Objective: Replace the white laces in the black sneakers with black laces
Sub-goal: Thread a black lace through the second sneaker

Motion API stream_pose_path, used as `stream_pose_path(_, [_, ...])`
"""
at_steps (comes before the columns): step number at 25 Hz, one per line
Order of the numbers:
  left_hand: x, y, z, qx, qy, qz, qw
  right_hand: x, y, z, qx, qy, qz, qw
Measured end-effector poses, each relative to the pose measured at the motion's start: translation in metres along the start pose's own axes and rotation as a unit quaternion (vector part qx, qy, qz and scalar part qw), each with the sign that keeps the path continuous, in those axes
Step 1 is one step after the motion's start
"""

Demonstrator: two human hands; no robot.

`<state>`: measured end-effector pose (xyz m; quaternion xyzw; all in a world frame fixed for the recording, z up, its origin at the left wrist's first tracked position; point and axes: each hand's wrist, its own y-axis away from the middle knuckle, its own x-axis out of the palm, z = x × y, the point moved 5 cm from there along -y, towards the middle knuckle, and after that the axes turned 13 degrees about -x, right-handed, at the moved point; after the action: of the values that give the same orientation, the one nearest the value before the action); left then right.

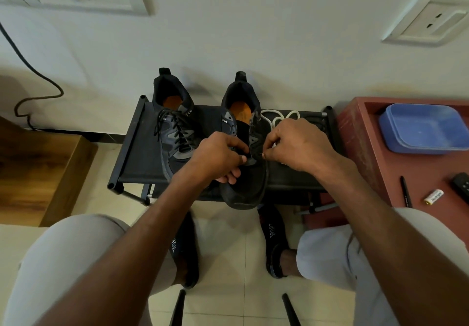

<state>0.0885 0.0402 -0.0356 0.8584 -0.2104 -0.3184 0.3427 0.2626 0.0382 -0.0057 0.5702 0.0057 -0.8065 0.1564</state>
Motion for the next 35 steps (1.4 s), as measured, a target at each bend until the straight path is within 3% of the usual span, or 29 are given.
stream_pose_path(21, [0.005, 0.003, -0.002, -0.024, 0.048, 0.023, 0.998, 0.010, -0.002, 0.011, -0.004, 0.004, -0.023, 1.000])
stream_pose_path(26, [0.006, 0.001, 0.001, -0.023, 0.044, 0.011, 0.999, 0.013, -0.005, 0.009, -0.009, -0.033, 0.014, 0.999])
stream_pose_path(32, [0.009, 0.000, 0.001, -0.018, 0.012, 0.010, 1.000, 0.023, -0.004, 0.014, 0.013, -0.048, -0.052, 0.997])
stream_pose_path(35, [0.008, 0.000, 0.000, -0.004, 0.008, -0.010, 1.000, 0.027, -0.004, 0.017, -0.016, -0.052, -0.041, 0.998])
